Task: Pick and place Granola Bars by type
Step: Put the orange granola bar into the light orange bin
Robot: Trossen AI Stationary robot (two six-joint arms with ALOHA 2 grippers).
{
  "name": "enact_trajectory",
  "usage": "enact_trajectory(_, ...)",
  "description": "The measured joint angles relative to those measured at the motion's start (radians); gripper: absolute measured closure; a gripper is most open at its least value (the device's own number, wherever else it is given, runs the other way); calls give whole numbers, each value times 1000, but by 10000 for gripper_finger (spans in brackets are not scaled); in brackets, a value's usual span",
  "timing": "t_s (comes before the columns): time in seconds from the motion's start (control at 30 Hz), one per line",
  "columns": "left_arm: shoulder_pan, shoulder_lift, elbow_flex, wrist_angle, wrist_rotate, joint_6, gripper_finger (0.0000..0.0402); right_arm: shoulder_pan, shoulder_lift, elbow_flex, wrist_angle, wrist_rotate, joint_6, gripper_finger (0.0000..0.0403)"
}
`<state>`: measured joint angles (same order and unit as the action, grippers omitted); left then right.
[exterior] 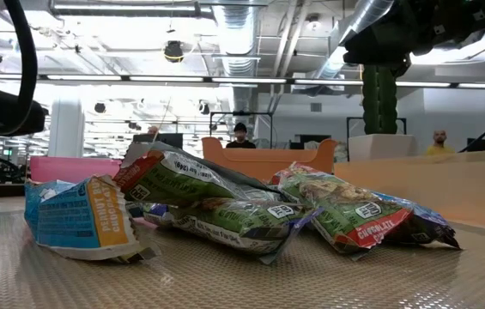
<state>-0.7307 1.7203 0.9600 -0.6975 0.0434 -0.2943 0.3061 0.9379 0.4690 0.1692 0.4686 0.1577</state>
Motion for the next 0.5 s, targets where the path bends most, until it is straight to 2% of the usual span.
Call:
enact_trajectory(0.3,0,-1,0,1,16,-44,325,0,0,0,-3,1,0,275)
enact_trajectory(0.5,0,-2,0,1,24,-118,335,0,0,0,-3,1,0,276)
